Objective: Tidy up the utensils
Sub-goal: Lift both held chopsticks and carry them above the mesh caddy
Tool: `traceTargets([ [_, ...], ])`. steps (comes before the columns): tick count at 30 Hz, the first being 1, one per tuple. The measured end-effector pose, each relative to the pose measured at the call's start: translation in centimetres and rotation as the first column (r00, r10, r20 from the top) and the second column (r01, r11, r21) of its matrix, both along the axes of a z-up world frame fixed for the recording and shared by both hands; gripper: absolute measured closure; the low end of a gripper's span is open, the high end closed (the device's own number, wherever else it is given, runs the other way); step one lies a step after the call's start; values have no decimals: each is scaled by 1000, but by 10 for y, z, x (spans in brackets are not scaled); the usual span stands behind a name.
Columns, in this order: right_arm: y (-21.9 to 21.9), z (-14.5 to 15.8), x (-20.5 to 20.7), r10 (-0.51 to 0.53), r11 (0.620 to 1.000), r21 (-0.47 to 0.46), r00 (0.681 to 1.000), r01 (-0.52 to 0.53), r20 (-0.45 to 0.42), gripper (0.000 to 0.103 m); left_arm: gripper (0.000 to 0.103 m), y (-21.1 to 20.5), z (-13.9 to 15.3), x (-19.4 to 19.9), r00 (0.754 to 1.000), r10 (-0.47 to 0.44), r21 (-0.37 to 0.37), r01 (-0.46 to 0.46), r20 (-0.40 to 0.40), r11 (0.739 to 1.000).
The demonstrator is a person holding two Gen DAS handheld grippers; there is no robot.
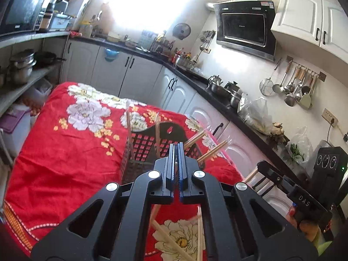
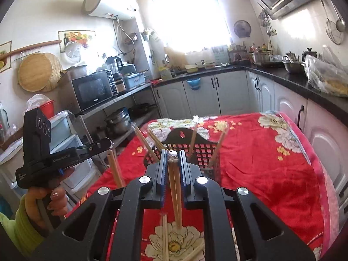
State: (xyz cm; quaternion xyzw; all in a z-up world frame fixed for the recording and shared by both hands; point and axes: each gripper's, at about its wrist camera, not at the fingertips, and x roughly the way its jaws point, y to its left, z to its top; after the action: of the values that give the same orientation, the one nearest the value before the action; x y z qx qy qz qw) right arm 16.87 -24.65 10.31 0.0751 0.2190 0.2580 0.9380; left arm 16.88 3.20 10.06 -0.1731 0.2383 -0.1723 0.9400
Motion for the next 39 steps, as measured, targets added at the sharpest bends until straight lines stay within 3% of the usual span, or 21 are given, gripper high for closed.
traceTargets([
  [24, 9, 64, 19, -26, 1000, 11, 986, 25, 164, 92, 102, -16, 95, 23, 976, -23, 25, 18, 216, 1000],
  [39, 10, 94, 55, -106, 994, -12, 965, 112, 240, 92, 102, -2, 100, 73, 978, 30, 45, -40, 207, 998],
])
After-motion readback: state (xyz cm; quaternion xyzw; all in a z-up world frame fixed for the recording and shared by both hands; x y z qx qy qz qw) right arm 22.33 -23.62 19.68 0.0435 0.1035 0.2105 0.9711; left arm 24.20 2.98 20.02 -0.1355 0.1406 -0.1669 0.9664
